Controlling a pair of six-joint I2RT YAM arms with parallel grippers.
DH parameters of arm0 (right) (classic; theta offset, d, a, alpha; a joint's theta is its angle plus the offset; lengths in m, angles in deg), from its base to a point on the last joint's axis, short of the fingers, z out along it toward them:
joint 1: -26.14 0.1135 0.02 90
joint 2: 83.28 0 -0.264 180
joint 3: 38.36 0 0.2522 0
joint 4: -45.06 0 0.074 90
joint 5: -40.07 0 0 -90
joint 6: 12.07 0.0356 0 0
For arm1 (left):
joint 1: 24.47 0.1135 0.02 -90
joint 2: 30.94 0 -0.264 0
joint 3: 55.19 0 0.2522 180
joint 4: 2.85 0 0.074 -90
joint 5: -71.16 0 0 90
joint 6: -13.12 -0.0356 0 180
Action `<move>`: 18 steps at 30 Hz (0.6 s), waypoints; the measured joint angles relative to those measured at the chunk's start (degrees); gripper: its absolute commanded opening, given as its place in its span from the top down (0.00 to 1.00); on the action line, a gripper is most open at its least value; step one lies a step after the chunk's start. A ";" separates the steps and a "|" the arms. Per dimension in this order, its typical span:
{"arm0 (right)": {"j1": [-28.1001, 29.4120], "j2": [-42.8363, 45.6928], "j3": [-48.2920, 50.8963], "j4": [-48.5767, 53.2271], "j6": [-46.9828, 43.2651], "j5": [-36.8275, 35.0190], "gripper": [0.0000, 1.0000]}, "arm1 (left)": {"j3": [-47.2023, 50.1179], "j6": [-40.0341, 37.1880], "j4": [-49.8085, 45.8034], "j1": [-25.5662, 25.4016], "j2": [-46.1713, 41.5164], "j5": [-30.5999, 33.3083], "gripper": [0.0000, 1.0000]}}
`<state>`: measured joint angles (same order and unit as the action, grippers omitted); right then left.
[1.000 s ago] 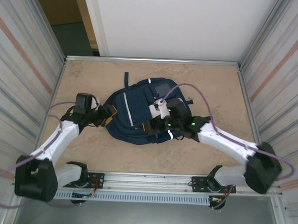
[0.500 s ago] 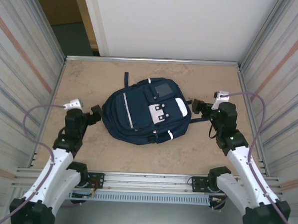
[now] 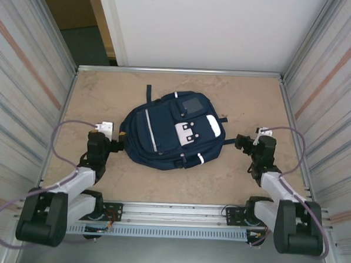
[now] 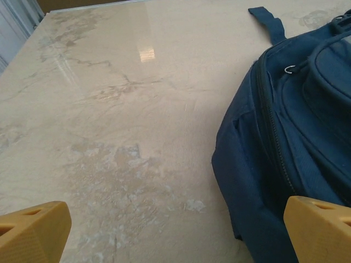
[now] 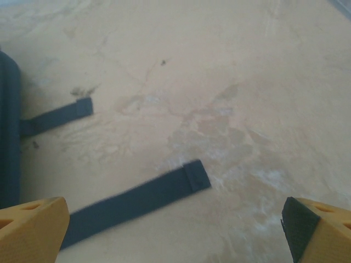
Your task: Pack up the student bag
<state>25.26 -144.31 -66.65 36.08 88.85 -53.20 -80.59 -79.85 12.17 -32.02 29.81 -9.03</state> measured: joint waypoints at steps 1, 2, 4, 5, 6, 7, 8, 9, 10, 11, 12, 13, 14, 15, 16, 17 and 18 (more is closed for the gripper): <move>0.00 -1.55 0.02 -2.21 -0.39 0.48 0.01 | -0.04 -0.24 1.46 0.98 1.20 -1.03 0.01; 0.00 -3.61 0.02 -4.79 -1.09 1.18 0.01 | -0.13 -0.31 2.89 2.43 2.38 -2.34 0.01; 0.13 -7.50 -0.04 -9.05 -2.19 1.99 0.01 | -0.31 -0.35 5.97 4.68 4.61 -4.22 0.01; 0.28 -9.46 -0.20 -11.04 -2.75 2.03 0.01 | -0.37 -0.44 7.74 5.35 5.84 -4.66 0.01; 0.55 -11.32 -0.63 -12.26 -3.50 1.99 0.01 | -0.48 -0.55 9.51 5.73 7.15 -5.22 0.01; 0.87 -13.20 -1.20 -13.55 -4.37 1.97 0.01 | -0.92 -0.66 10.82 6.16 8.74 -6.12 0.01; 1.11 -15.21 -1.97 -15.10 -5.33 1.97 0.01 | -1.62 -0.66 11.34 6.71 10.14 -7.52 0.01; 1.25 -17.00 -2.91 -16.06 -5.66 1.88 0.01 | -2.19 -0.52 12.13 7.19 11.32 -8.79 0.01; 1.18 -19.19 -4.07 -17.35 -5.70 1.95 0.01 | -2.80 -0.24 13.97 7.82 13.11 -10.05 0.01; 0.79 -21.16 -4.96 -18.86 -5.68 1.99 0.01 | -3.63 0.02 15.45 8.41 15.19 -10.93 0.01; 0.37 -22.97 -5.51 -20.65 -5.66 1.95 0.01 | -4.28 0.24 16.90 8.83 17.11 -11.43 0.01; 0.02 -25.22 -5.75 -23.12 -5.66 1.60 0.01 | -5.03 0.52 18.75 9.18 19.74 -11.91 0.01; -0.04 -26.62 -5.97 -23.63 -5.62 1.09 0.01 | -5.73 0.70 20.63 9.40 22.60 -12.22 0.01; -0.17 -27.08 -6.12 -23.12 -5.60 0.76 0.01 | -6.43 0.87 20.83 9.46 24.48 -12.39 0.01; -0.35 -27.50 -6.29 -23.04 -5.57 0.66 0.01 | -7.39 1.25 19.43 9.46 25.64 -12.37 0.01; -0.44 -27.65 -6.60 -23.04 -5.57 0.63 0.01 | -7.93 1.31 19.41 9.31 26.18 -12.28 0.01; -0.59 -27.63 -6.86 -23.04 -5.57 0.70 0.01 | -8.35 1.33 19.50 9.07 26.40 -12.09 0.01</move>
<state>24.67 -171.94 -73.51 13.04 83.28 -52.50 -88.94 -78.51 31.66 -22.95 56.21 -21.12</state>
